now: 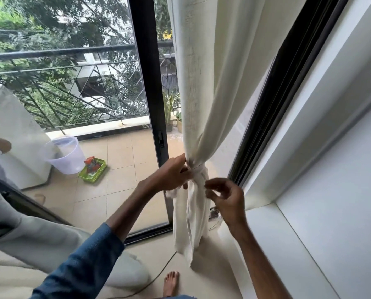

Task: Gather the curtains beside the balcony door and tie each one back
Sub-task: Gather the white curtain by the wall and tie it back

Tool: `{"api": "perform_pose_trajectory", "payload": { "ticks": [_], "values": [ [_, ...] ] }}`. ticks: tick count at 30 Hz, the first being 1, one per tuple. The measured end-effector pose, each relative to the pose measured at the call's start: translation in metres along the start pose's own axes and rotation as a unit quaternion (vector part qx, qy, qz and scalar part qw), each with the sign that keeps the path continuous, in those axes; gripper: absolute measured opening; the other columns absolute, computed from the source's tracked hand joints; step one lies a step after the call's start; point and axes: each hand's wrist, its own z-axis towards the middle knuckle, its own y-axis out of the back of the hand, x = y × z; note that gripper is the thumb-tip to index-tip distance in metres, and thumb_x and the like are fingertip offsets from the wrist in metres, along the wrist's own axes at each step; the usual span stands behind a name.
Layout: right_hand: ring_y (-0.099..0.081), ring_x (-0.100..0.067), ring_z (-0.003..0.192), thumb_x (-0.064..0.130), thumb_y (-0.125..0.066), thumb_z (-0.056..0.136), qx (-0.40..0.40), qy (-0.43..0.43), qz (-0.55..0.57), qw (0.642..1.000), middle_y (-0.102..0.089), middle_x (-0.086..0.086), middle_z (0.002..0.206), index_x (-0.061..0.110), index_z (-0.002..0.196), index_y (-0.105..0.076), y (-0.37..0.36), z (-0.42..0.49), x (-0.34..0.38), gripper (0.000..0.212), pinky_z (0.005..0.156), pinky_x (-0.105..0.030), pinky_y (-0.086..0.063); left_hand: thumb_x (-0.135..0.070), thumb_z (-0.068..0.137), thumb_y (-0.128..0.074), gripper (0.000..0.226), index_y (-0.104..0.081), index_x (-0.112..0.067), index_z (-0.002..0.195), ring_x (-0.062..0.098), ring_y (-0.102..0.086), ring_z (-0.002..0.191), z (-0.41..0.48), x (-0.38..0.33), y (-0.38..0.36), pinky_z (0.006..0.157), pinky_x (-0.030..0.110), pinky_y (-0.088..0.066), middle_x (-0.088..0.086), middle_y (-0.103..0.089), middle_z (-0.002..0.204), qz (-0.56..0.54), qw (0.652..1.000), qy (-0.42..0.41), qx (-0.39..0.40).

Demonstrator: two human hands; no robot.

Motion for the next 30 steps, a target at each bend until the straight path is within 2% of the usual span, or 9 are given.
{"api": "perform_pose_trajectory", "payload": {
  "ticks": [4,7,10,13,19,21,24,27,30],
  "values": [
    [-0.058,-0.001,0.124,0.03,-0.095,0.067,0.04,0.048,-0.162,0.985,-0.059,0.019,0.134,0.02,0.139,-0.051,-0.006,0.023,0.0,0.085,0.097,-0.022,-0.053,-0.011,0.1,-0.057,0.008,-0.059,-0.018,0.097,0.005,-0.066,0.059,-0.012,0.002,0.004,0.054,0.017,-0.048,-0.009,-0.066,0.068,0.02,0.998,-0.008,0.051],
    [-0.074,-0.011,0.095,0.039,-0.093,0.065,0.11,0.003,-0.167,0.98,-0.078,0.004,0.101,0.025,0.114,-0.072,-0.021,0.03,0.008,0.055,0.081,-0.046,-0.062,-0.007,0.097,-0.062,0.041,-0.056,-0.042,0.077,-0.001,-0.063,0.057,-0.022,0.001,0.005,0.057,0.011,-0.045,-0.026,-0.065,0.063,0.037,0.996,-0.029,0.081],
    [-0.074,-0.011,0.082,0.027,-0.09,0.075,0.137,-0.031,-0.132,0.981,-0.08,0.001,0.086,0.029,0.089,-0.08,-0.03,0.025,0.007,0.018,0.078,-0.045,-0.06,-0.021,0.097,-0.067,0.032,-0.066,-0.05,0.081,0.008,-0.07,0.062,-0.034,0.011,0.02,0.059,0.025,-0.054,-0.017,-0.072,0.071,0.012,0.997,-0.03,0.075],
    [-0.073,-0.013,0.082,0.014,-0.087,0.08,0.158,-0.061,-0.093,0.981,-0.08,-0.004,0.089,0.016,0.088,-0.082,-0.029,0.019,0.003,0.01,0.081,-0.041,-0.059,-0.036,0.092,-0.073,0.009,-0.08,-0.032,0.093,0.016,-0.068,0.061,-0.049,0.036,0.039,0.056,0.033,-0.051,0.001,-0.076,0.075,-0.038,0.998,0.002,0.057],
    [-0.073,-0.02,0.094,0.0,-0.074,0.089,0.262,-0.102,-0.018,0.959,-0.076,-0.022,0.099,-0.012,0.104,-0.073,-0.037,0.008,0.016,0.02,0.09,-0.027,-0.056,-0.021,0.086,-0.079,0.007,-0.082,-0.016,0.089,-0.016,-0.057,0.066,-0.041,0.049,0.039,0.06,0.012,-0.046,-0.027,-0.07,0.069,-0.016,0.996,0.0,-0.093],
    [-0.073,-0.024,0.095,0.002,-0.073,0.091,0.278,-0.107,-0.002,0.955,-0.075,-0.024,0.099,-0.013,0.106,-0.071,-0.044,0.005,0.02,0.021,0.095,-0.032,-0.056,-0.019,0.081,-0.074,0.005,-0.075,-0.014,0.079,-0.011,-0.056,0.067,-0.03,0.036,0.024,0.06,0.015,-0.046,-0.016,-0.069,0.069,-0.003,0.991,-0.045,-0.13],
    [-0.073,-0.031,0.1,0.008,-0.075,0.091,0.257,-0.102,0.0,0.961,-0.075,-0.025,0.1,-0.009,0.1,-0.073,-0.045,0.004,0.022,0.019,0.098,-0.038,-0.056,0.01,0.077,-0.065,0.032,-0.051,-0.017,0.064,-0.001,-0.053,0.063,-0.014,0.021,-0.002,0.057,0.009,-0.038,0.002,-0.054,0.063,0.005,0.98,-0.111,-0.162],
    [-0.074,-0.029,0.098,0.008,-0.076,0.088,0.213,-0.108,0.03,0.971,-0.075,-0.026,0.102,-0.007,0.102,-0.073,-0.034,0.004,0.022,0.02,0.092,-0.036,-0.057,0.002,0.079,-0.059,0.011,-0.052,0.002,0.07,0.042,-0.057,0.069,0.001,0.02,-0.014,0.056,0.041,-0.049,0.023,-0.058,0.07,0.044,0.986,-0.091,-0.132],
    [-0.073,-0.031,0.1,0.016,-0.084,0.079,0.163,-0.114,0.043,0.979,-0.077,-0.02,0.103,0.005,0.102,-0.078,-0.022,0.007,0.016,0.027,0.097,-0.046,-0.056,-0.001,0.074,-0.048,0.02,-0.065,0.002,0.084,0.04,-0.067,0.08,-0.001,0.024,-0.016,0.066,0.048,-0.055,0.016,-0.071,0.084,0.015,0.997,-0.061,-0.051]
  ]
}}
